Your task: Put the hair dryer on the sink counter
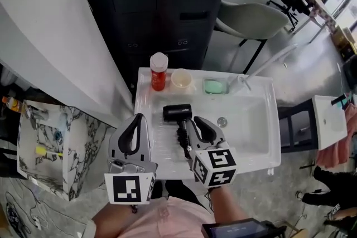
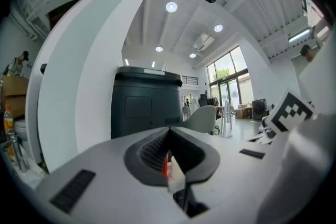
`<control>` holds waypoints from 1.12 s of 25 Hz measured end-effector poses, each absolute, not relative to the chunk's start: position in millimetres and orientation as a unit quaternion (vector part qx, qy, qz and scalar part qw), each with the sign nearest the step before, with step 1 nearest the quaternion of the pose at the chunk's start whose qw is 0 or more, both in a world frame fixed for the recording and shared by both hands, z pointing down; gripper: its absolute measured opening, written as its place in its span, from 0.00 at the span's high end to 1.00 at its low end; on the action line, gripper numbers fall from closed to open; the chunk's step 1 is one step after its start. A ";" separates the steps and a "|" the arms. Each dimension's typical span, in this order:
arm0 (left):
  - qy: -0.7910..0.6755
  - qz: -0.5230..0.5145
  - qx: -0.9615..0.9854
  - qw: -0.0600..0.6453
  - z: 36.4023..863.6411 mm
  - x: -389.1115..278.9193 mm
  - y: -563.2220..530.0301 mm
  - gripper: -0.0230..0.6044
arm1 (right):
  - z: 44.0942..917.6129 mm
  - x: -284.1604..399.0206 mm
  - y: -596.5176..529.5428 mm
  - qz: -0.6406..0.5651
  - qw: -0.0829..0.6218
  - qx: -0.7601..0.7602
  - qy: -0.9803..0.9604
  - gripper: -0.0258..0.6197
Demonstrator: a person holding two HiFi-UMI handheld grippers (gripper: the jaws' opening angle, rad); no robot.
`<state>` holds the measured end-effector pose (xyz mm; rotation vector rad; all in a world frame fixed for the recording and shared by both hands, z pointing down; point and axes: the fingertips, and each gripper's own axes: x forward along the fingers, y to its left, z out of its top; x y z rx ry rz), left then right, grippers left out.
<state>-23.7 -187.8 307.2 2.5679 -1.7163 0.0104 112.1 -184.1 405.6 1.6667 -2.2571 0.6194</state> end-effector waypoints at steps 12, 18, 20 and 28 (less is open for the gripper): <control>-0.526 -0.033 0.849 -0.039 240.1 -20.0 -168.4 0.95 | 288.8 111.2 -149.1 0.040 0.060 0.630 -0.773 0.96; -0.516 -0.044 0.854 -0.045 229.4 -19.3 -157.8 0.95 | 275.1 103.5 -136.1 0.010 0.058 0.626 -0.778 0.96; -0.514 -0.046 0.855 -0.047 227.5 -18.7 -154.6 0.95 | 273.1 103.3 -133.3 0.011 0.054 0.626 -0.778 0.96; -0.510 -0.049 0.857 -0.047 225.5 -18.7 -150.1 0.95 | 269.0 100.2 -129.6 0.010 0.050 0.627 -0.778 0.96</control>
